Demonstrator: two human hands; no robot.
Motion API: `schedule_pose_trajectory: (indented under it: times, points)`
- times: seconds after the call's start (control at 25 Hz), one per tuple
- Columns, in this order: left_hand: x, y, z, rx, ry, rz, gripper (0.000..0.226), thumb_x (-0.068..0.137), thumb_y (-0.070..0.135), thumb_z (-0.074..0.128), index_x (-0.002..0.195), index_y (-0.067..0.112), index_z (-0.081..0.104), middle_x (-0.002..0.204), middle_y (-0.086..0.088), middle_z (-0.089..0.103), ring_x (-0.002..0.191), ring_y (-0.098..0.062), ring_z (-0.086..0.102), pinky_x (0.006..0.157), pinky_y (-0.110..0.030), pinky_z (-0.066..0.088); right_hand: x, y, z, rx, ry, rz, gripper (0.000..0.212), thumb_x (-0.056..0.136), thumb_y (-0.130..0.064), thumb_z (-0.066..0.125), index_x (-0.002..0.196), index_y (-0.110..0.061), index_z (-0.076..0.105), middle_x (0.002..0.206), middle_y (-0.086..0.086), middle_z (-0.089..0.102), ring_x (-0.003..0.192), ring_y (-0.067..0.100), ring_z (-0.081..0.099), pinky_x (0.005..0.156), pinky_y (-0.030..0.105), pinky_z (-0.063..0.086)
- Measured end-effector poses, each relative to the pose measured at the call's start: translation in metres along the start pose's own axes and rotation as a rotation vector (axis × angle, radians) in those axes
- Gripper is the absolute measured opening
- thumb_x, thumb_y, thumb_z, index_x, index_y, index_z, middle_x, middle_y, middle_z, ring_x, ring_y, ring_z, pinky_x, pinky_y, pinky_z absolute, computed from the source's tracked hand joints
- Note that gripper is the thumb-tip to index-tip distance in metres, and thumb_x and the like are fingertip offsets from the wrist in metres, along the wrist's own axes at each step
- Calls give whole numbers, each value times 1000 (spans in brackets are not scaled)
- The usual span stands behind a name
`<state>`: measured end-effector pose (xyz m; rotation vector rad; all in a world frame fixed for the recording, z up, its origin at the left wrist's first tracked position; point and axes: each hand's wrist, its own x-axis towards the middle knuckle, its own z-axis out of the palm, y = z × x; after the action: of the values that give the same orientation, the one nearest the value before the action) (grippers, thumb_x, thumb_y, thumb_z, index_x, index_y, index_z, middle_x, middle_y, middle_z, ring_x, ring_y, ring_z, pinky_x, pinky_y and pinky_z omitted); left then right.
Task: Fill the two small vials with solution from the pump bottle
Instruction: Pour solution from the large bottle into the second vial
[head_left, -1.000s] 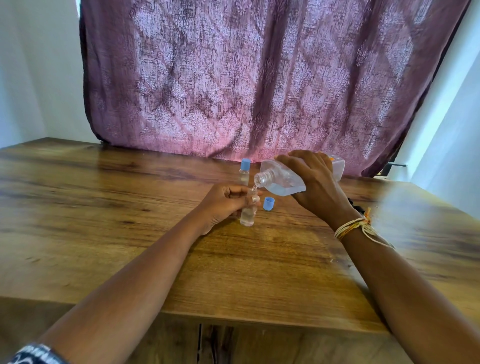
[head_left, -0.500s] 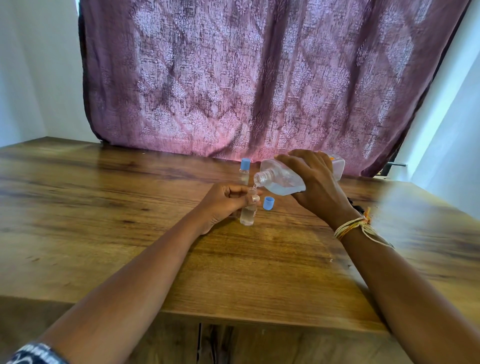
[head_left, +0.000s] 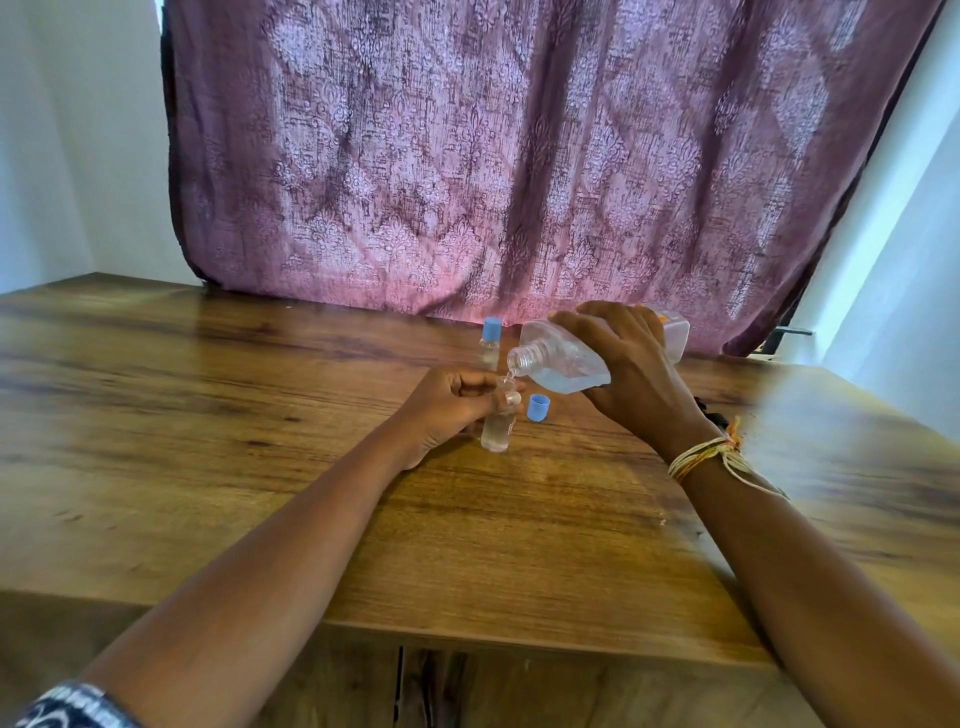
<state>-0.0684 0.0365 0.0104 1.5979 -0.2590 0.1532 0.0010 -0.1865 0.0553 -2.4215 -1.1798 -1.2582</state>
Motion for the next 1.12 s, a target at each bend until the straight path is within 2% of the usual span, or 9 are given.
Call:
schedule_pose_trajectory:
  times: [0.12, 0.48, 0.6, 0.72, 0.8, 0.88, 0.92, 1.0, 1.12]
  points:
    - [-1, 0, 0, 2, -6, 3, 25, 83, 15, 74, 108, 12, 75, 102, -12, 78, 94, -25, 73, 80, -39, 61, 0, 0, 0, 4, 2, -3, 58, 78, -16, 73, 130, -27, 48, 122, 9, 57, 114, 29, 53, 96, 49, 37]
    - [0, -1, -1, 27, 10, 19, 22, 84, 14, 74, 105, 9, 75, 100, -14, 77, 90, -26, 75, 68, -33, 60, -1, -2, 0, 46, -8, 26, 50, 83, -27, 70, 130, -21, 55, 119, 7, 59, 112, 28, 55, 94, 49, 41]
    - [0, -2, -2, 27, 11, 21, 22, 84, 14, 74, 105, 11, 75, 99, -13, 78, 92, -27, 75, 74, -38, 62, 0, -6, -4, 119, -15, 37, 56, 79, -31, 72, 130, -19, 54, 115, 8, 61, 106, 27, 56, 87, 49, 48]
    - [1, -2, 0, 16, -4, 26, 21, 84, 14, 73, 106, 13, 76, 97, -12, 78, 90, -26, 75, 77, -39, 61, -1, -8, -6, 229, 50, 24, 63, 69, -24, 73, 127, -17, 52, 107, 9, 64, 96, 23, 57, 78, 41, 52]
    - [0, -2, 0, 5, -10, 32, 19, 84, 14, 73, 102, 18, 77, 95, -10, 79, 88, -24, 75, 79, -40, 61, -2, -7, -5, 296, 74, 103, 69, 65, -22, 78, 129, -18, 51, 109, 7, 64, 93, 18, 59, 79, 33, 54]
    - [-1, -1, 0, -3, -19, 41, 17, 84, 14, 73, 98, 22, 78, 94, -9, 79, 86, -24, 75, 79, -40, 61, -3, -2, -4, 384, 105, 222, 75, 64, -23, 84, 131, -21, 51, 115, 3, 66, 95, 11, 60, 80, 15, 50]
    - [-1, -1, 0, -4, -24, 43, 17, 84, 14, 73, 96, 24, 78, 93, -8, 79, 86, -23, 76, 78, -39, 62, -3, 2, -4, 448, 130, 290, 75, 64, -25, 86, 130, -22, 51, 115, 0, 67, 94, 7, 61, 79, 11, 48]
    - [-2, 0, 0, -10, -35, 46, 17, 81, 17, 74, 95, 25, 79, 93, -8, 79, 87, -23, 76, 79, -39, 62, -4, 9, -6, 595, 203, 443, 70, 64, -25, 88, 124, -23, 53, 109, -5, 67, 90, 1, 63, 76, 11, 50]
    - [-3, 0, 1, -6, -37, 46, 21, 79, 20, 75, 99, 22, 78, 95, -9, 79, 91, -27, 75, 82, -42, 60, -8, 24, -7, 784, 272, 677, 56, 67, -16, 86, 114, -22, 55, 102, 0, 70, 88, 11, 68, 74, 26, 57]
